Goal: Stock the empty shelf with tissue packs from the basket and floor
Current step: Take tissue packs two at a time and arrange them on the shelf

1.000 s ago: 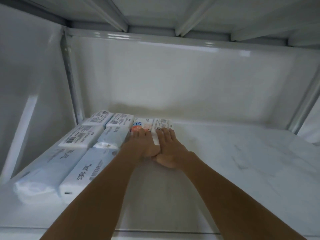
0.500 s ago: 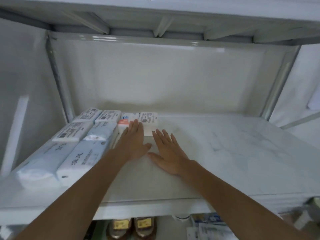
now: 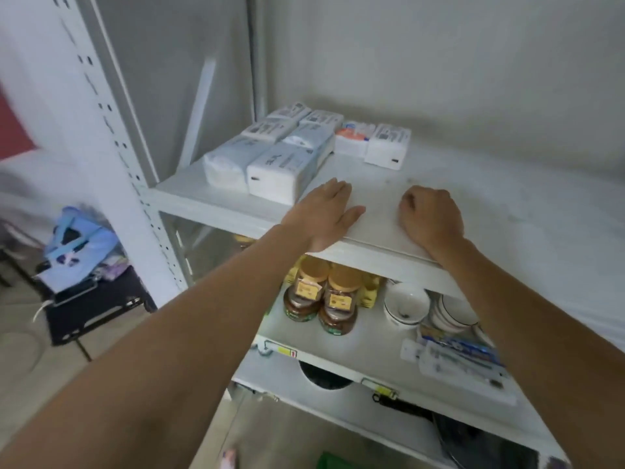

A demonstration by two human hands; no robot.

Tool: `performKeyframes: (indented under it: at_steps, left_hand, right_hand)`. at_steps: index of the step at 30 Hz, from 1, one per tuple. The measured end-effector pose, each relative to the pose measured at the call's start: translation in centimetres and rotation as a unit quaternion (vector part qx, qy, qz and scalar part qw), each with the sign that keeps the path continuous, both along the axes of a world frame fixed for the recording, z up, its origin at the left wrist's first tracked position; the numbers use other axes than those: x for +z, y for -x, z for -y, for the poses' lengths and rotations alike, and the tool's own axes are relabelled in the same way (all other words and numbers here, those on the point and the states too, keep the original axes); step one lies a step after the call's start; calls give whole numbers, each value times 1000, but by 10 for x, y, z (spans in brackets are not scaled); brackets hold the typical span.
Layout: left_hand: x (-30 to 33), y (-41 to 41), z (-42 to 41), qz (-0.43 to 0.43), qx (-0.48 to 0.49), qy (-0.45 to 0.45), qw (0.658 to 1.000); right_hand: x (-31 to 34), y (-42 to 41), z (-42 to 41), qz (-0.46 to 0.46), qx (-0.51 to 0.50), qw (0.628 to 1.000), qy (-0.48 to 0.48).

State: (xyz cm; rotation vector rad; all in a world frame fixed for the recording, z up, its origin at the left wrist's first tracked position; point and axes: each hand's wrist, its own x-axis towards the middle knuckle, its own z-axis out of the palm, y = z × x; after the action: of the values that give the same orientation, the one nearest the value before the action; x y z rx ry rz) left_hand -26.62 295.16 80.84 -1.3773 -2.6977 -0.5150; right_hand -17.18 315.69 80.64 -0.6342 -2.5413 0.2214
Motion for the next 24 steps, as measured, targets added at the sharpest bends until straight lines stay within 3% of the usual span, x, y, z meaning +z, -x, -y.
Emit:
performKeyframes:
  at_steps: [7, 10, 14, 16, 21, 24]
  left_hand:
    - [-21, -20, 64, -98, -27, -88, 991]
    - [-51, -14, 100, -141, -29, -158, 977]
    - [-103, -2, 154, -190, -54, -187, 962]
    - [-134, 4, 185, -170, -61, -154, 971]
    - [-231, 1, 264, 1, 23, 21, 1000]
    - [-290, -22, 293, 161, 101, 98, 977]
  right_hand:
    - [-1, -25, 25, -23, -69, 997, 28]
    - [-14, -43, 57, -75, -81, 993, 34]
    - [-77, -69, 130, -229, -22, 972, -46]
    - [-124, -82, 169, -241, -2, 970, -43]
    - [-251, -125, 248, -43, 4, 995, 91]
    - [-311, -165, 285, 147, -7, 975, 169]
